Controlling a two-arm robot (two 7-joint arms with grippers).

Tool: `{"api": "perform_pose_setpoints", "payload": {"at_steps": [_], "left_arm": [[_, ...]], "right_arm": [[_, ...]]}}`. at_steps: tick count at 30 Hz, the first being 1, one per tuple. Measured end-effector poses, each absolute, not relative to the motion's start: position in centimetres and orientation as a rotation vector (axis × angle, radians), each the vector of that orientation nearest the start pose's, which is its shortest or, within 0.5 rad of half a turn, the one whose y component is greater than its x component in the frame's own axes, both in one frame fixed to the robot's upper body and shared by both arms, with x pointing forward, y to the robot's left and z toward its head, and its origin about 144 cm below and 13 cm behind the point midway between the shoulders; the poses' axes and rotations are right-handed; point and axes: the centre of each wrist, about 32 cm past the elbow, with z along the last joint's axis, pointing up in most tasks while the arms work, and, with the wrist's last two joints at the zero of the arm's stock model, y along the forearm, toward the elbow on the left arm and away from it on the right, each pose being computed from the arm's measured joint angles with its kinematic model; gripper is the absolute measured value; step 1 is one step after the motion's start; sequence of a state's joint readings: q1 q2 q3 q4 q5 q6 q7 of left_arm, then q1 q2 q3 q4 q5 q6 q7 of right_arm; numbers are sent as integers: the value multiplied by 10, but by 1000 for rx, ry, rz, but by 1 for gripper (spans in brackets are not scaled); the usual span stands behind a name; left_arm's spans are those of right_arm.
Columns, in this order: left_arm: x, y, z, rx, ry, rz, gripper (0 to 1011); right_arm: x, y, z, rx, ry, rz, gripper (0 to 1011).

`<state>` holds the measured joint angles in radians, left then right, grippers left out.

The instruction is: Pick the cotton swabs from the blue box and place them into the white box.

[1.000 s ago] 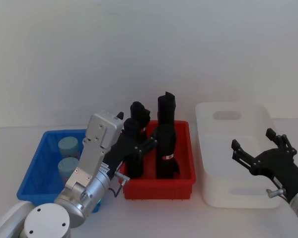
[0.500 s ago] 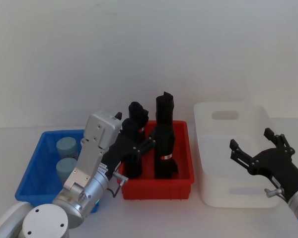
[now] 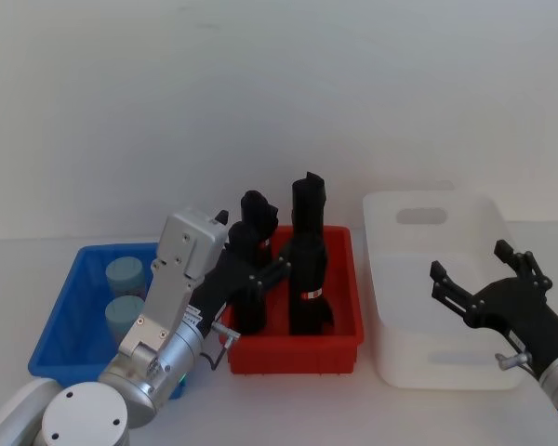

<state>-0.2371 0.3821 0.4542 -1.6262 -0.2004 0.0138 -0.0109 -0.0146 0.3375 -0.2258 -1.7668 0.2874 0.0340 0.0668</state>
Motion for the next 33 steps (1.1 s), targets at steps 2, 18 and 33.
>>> {"api": "perform_pose_setpoints", "payload": {"at_steps": [2, 18, 33], "left_arm": [[492, 198, 1204, 61, -268, 1124, 1000], [492, 198, 1204, 61, -268, 1124, 1000], [492, 198, 1204, 61, -268, 1124, 1000]], "right_arm": [[443, -237, 1189, 26, -75, -1229, 1001], [443, -237, 1189, 26, -75, -1229, 1001], [444, -237, 1189, 27, -75, -1228, 1001]]}}
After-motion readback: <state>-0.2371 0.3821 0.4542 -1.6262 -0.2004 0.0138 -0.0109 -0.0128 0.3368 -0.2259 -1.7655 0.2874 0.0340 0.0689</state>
